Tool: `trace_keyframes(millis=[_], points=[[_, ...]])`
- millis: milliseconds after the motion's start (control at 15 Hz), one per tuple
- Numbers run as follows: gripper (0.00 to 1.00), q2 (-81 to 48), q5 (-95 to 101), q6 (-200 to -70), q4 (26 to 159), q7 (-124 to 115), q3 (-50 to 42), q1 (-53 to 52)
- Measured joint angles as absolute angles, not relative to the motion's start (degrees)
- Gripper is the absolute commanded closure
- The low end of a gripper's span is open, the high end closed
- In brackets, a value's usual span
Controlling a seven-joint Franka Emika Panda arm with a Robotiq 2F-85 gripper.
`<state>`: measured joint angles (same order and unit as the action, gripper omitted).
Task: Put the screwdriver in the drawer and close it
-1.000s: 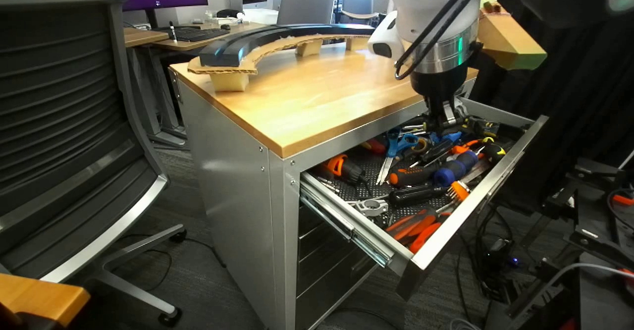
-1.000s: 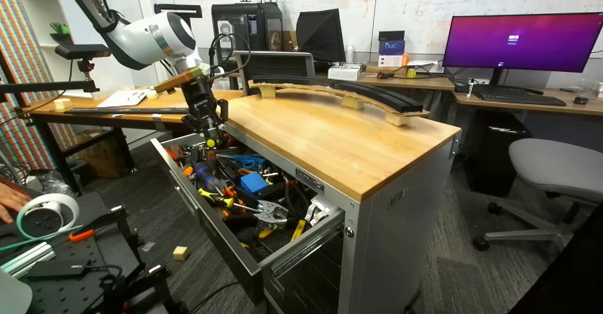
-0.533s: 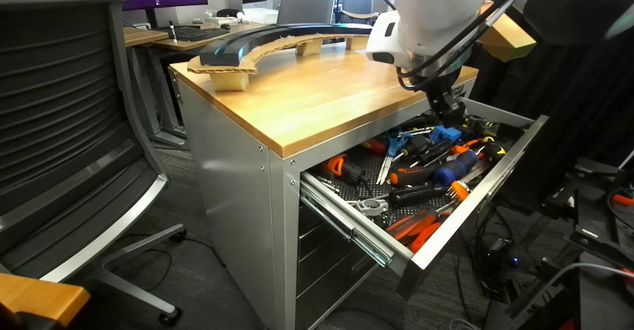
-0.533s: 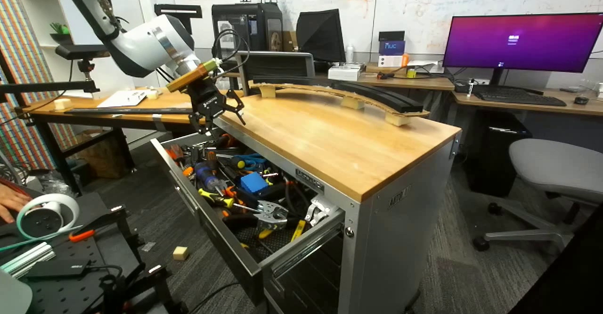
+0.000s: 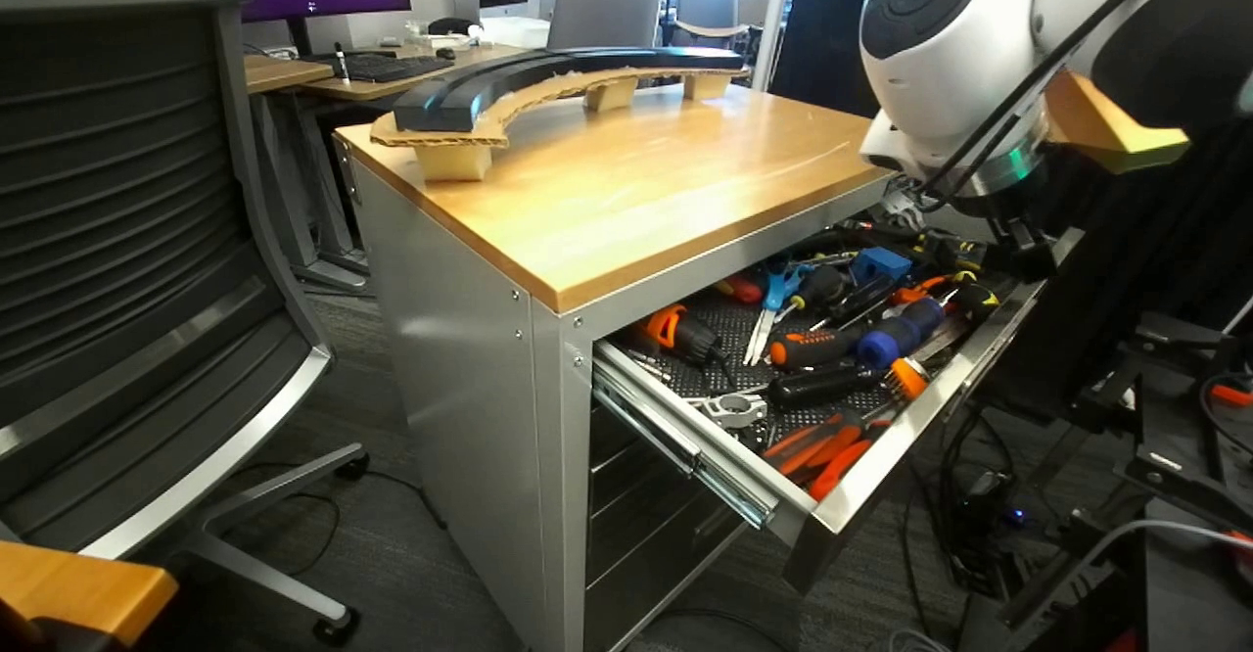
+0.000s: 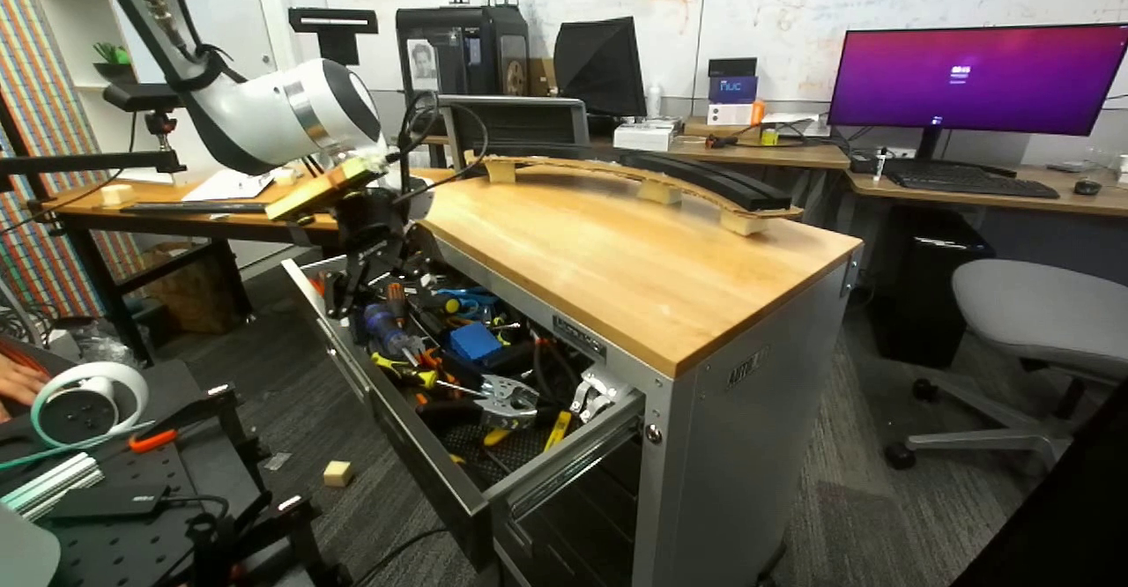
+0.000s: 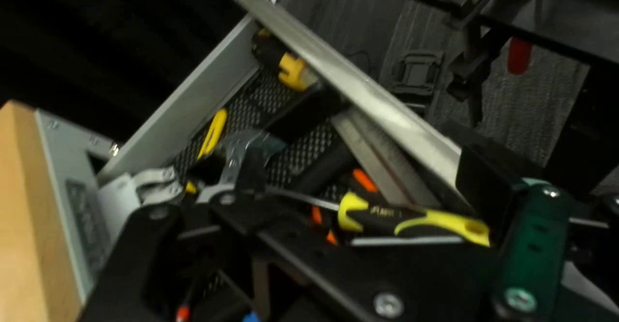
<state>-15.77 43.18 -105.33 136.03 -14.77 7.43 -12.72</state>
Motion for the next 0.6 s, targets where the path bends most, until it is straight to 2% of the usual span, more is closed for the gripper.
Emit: trace_keyframes(millis=[200, 267, 333, 600], points=[[0.00, -11.22, 38.53, -105.84, 143.21, -16.74, 5.75, -8.89], [0.25, -9.62, 36.95, -106.15, 145.52, -16.83, 4.96, -7.60], [0.26, -7.99, 35.47, -106.47, 147.81, -16.84, 4.05, -6.30], [0.58, -3.93, 31.50, -109.50, 154.23, -16.76, -0.48, -1.06]])
